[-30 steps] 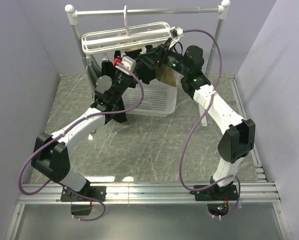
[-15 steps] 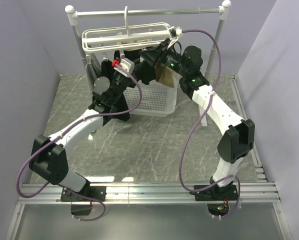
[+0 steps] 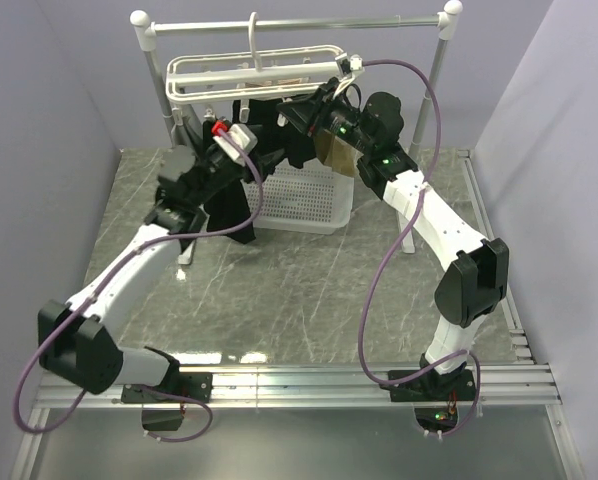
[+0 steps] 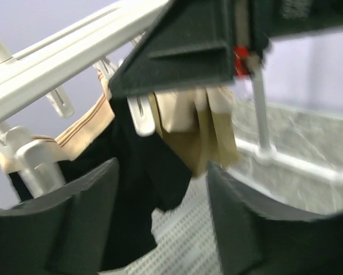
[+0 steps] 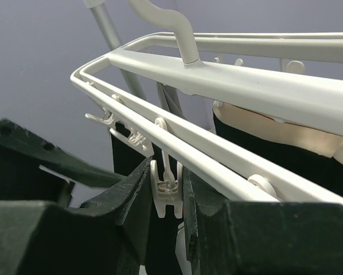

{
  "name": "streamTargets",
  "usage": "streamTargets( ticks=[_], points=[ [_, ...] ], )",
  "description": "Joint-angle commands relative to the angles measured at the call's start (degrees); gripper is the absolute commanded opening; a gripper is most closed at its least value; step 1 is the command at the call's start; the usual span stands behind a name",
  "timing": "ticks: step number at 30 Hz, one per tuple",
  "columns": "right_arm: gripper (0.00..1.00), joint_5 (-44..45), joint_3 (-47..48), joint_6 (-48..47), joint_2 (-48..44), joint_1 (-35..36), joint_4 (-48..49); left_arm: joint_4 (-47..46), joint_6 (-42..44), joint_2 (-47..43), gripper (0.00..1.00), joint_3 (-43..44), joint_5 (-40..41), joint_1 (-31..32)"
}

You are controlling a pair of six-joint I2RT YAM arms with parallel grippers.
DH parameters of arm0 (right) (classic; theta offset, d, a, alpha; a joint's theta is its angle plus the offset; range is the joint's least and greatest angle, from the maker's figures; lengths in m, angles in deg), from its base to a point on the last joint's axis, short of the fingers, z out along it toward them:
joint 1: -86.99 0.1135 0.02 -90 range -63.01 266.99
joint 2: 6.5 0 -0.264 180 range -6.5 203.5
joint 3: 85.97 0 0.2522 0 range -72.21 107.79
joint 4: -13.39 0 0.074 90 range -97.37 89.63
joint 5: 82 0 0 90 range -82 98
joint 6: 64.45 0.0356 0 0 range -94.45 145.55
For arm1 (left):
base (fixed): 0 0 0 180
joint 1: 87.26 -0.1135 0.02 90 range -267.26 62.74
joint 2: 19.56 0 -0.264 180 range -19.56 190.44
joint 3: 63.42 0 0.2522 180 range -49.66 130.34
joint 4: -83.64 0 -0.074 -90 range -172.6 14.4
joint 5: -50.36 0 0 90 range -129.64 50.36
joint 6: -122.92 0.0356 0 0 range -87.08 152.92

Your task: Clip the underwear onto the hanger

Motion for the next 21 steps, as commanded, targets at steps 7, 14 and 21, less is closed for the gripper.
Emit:
streamTargets(
  ticks=[7, 14, 21],
  points=[
    [0.0, -2.39, 3.28, 1.89, 0.52, 0.09, -0.52, 48.42, 27.59, -2.72, 0.9, 17.01, -28.03, -5.64],
    [0.0, -3.1, 4.25, -0.12, 1.4, -0.09, -1.66, 79.82, 56.69, 1.5, 0.99, 27.15, -24.79, -5.55],
    [0.0, -2.21, 8.28, -4.17, 4.47, -1.23, -3.51, 80.29, 75.94, -5.86, 0.99, 17.94, -16.27, -5.55]
  ],
)
